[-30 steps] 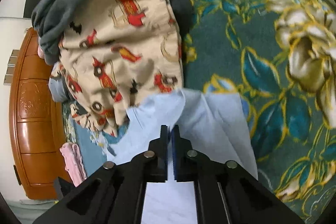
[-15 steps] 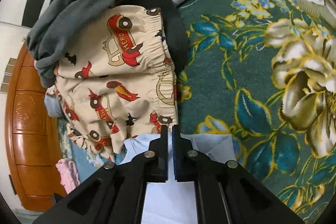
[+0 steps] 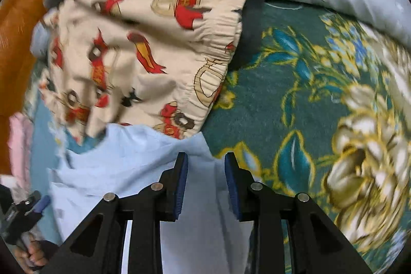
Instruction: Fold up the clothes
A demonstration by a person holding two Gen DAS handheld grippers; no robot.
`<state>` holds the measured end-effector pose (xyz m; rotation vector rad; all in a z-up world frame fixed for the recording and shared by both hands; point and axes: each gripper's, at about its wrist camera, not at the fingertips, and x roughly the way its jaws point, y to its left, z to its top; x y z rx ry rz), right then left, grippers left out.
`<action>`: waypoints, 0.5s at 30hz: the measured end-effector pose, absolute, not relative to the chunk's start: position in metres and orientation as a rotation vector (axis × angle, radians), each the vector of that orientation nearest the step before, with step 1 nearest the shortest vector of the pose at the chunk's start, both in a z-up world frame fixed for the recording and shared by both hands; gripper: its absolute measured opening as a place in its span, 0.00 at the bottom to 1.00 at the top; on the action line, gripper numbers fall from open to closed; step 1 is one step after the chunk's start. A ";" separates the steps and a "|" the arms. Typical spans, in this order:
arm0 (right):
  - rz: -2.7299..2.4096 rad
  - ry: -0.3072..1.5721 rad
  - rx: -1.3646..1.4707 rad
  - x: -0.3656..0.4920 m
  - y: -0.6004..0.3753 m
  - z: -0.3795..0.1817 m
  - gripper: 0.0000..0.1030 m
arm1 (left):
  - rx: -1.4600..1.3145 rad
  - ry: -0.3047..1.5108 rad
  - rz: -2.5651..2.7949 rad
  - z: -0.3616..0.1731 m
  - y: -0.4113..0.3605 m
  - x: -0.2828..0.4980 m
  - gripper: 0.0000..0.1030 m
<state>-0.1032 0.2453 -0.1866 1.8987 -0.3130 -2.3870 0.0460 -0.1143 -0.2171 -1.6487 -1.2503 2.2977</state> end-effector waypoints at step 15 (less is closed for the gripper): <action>-2.516 -0.365 1.818 -0.119 0.241 -0.165 0.02 | -1.527 -1.488 2.289 -0.222 -0.139 0.061 0.57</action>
